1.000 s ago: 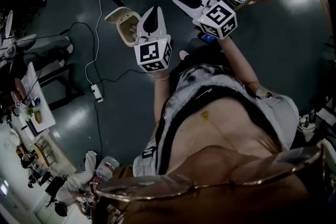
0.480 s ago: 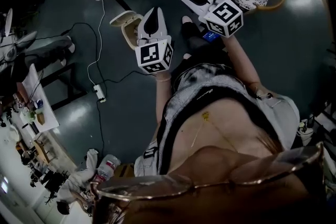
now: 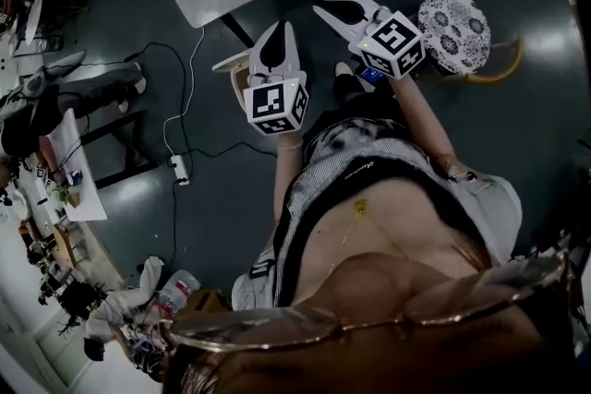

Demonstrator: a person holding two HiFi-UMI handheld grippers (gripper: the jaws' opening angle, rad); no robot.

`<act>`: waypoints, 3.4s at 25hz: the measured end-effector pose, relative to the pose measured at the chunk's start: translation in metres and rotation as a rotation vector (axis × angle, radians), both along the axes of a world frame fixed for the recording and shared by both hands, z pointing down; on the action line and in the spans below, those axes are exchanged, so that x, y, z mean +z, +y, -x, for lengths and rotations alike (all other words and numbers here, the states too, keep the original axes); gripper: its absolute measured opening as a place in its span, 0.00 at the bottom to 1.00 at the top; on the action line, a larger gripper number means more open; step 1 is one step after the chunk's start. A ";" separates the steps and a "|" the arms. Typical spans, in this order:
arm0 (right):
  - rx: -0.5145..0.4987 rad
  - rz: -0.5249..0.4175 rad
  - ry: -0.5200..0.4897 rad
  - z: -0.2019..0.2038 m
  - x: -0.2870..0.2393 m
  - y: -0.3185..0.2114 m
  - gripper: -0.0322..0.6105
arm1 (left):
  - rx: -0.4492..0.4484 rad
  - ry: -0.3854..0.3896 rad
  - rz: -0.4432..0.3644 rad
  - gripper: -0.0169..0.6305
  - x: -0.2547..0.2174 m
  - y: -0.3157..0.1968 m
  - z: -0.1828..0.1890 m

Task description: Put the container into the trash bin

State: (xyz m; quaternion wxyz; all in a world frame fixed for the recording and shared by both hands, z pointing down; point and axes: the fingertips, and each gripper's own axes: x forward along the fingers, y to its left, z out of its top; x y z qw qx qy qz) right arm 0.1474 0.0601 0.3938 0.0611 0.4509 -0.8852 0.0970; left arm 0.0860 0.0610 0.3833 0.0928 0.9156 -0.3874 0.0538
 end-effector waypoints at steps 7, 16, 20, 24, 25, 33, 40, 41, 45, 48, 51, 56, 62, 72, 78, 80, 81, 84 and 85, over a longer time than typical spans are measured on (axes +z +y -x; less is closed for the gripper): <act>-0.094 0.019 0.032 -0.010 0.008 -0.053 0.09 | -0.086 -0.002 -0.001 0.03 0.002 -0.053 -0.019; -0.188 0.046 0.044 -0.001 0.021 -0.091 0.09 | -0.176 0.001 0.048 0.03 0.018 -0.084 -0.012; -0.189 0.063 0.056 0.008 0.027 -0.112 0.09 | -0.196 0.002 0.067 0.03 0.024 -0.105 0.002; -0.176 0.068 0.065 0.020 0.030 -0.136 0.09 | -0.192 0.017 0.071 0.03 0.027 -0.132 0.016; -0.170 0.068 0.067 0.024 0.031 -0.143 0.09 | -0.187 0.020 0.070 0.03 0.027 -0.140 0.019; -0.132 0.066 0.092 0.052 0.032 -0.211 0.09 | -0.135 0.033 0.050 0.03 0.025 -0.210 0.044; -0.124 0.077 0.107 0.074 0.044 -0.257 0.09 | -0.096 0.019 0.048 0.03 0.034 -0.250 0.060; -0.125 0.081 0.111 0.076 0.045 -0.262 0.09 | -0.092 0.016 0.050 0.03 0.036 -0.253 0.061; -0.135 0.096 0.129 0.080 0.053 -0.280 0.09 | -0.093 -0.001 0.049 0.03 0.042 -0.268 0.065; -0.150 0.104 0.139 0.078 0.059 -0.292 0.09 | -0.108 -0.021 0.042 0.03 0.047 -0.278 0.064; -0.174 0.109 0.143 0.072 0.061 -0.305 0.09 | -0.127 -0.017 0.045 0.03 0.048 -0.287 0.059; -0.204 0.120 0.145 0.061 0.062 -0.326 0.09 | -0.174 -0.017 0.052 0.03 0.047 -0.305 0.051; -0.241 0.144 0.171 0.051 0.069 -0.344 0.09 | -0.220 -0.016 0.074 0.03 0.047 -0.321 0.048; -0.254 0.230 0.267 0.031 0.126 -0.374 0.09 | -0.283 -0.030 0.100 0.03 0.052 -0.322 0.056; -0.258 0.319 0.363 0.014 0.178 -0.394 0.09 | -0.334 -0.034 0.125 0.03 0.055 -0.320 0.066; -0.256 0.356 0.399 0.009 0.198 -0.400 0.09 | -0.354 -0.038 0.135 0.03 0.057 -0.320 0.072; -0.257 0.375 0.414 0.007 0.208 -0.403 0.09 | -0.363 -0.040 0.139 0.03 0.058 -0.319 0.076; -0.261 0.434 0.442 0.004 0.239 -0.411 0.09 | -0.389 -0.044 0.150 0.03 0.064 -0.318 0.084; -0.261 0.450 0.449 0.002 0.246 -0.413 0.09 | -0.398 -0.043 0.154 0.03 0.065 -0.317 0.087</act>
